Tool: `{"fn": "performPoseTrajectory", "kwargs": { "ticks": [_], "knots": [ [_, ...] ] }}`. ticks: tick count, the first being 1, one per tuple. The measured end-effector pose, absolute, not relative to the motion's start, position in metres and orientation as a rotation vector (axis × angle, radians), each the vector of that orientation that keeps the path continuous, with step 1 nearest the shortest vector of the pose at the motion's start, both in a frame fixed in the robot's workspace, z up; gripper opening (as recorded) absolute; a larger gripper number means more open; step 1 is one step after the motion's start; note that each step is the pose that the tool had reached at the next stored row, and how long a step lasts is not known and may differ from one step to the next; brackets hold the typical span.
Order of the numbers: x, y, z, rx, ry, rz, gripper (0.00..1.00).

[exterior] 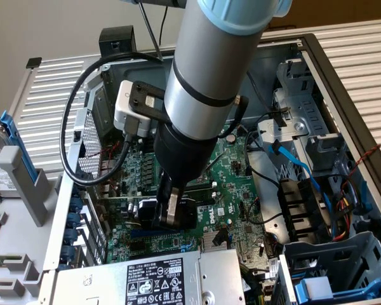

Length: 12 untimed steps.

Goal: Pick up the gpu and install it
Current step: 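Insert the gpu into the slot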

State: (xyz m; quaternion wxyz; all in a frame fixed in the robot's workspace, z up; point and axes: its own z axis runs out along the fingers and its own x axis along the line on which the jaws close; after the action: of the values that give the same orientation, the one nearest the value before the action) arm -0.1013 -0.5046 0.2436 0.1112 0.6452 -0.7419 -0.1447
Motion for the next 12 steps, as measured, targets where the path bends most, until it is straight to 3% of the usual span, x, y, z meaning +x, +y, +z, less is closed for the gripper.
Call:
{"fn": "performPoseTrajectory", "kwargs": {
  "ticks": [12],
  "knots": [
    [-0.1009,-0.5045,0.2441,1.911,-2.163,-0.422,0.29]
  ]
}}
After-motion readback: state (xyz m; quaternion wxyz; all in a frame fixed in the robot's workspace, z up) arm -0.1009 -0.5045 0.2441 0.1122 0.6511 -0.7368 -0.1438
